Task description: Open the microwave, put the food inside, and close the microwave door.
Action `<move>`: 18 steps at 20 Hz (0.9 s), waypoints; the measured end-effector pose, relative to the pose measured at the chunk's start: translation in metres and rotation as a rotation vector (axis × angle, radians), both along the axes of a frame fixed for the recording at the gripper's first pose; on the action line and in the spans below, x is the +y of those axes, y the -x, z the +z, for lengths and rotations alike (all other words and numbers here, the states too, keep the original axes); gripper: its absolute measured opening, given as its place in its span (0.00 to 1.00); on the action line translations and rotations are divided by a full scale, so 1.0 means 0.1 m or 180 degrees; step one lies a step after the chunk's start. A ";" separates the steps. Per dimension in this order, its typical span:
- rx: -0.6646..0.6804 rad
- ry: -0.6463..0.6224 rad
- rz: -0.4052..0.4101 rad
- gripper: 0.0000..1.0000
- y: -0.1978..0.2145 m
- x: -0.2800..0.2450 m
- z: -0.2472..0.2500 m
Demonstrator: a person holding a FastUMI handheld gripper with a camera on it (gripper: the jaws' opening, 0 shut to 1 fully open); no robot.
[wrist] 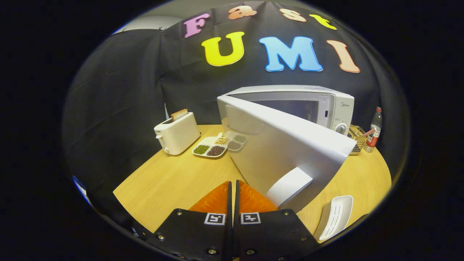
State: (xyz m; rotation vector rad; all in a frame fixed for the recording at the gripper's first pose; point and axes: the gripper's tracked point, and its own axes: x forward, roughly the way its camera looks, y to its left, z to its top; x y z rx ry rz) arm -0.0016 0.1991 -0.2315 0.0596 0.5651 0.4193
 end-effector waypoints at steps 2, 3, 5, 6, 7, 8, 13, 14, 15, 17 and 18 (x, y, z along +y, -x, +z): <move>0.0035 -0.0010 -0.0086 0.01 -0.15 -0.14 -0.03; 0.0045 -0.0010 -0.0120 0.01 -0.23 -0.21 -0.04; 0.0067 0.0020 -0.0180 0.01 -0.40 -0.34 -0.06; 0.0071 0.0045 -0.0208 0.01 -0.49 -0.40 -0.08; 0.0080 0.0062 -0.0238 0.01 -0.58 -0.46 -0.09; 0.0090 0.0059 -0.0270 0.01 -0.67 -0.51 -0.10; 0.0052 0.0109 -0.0381 0.01 -1.10 -0.70 -0.10; 0.0043 0.0119 -0.0375 0.01 -1.16 -0.72 -0.11; 0.0043 0.0124 -0.0372 0.01 -1.22 -0.73 -0.12; 0.0031 0.0148 -0.0384 0.01 -1.36 -0.77 -0.14; 0.0033 0.0147 -0.0386 0.01 -1.40 -0.78 -0.15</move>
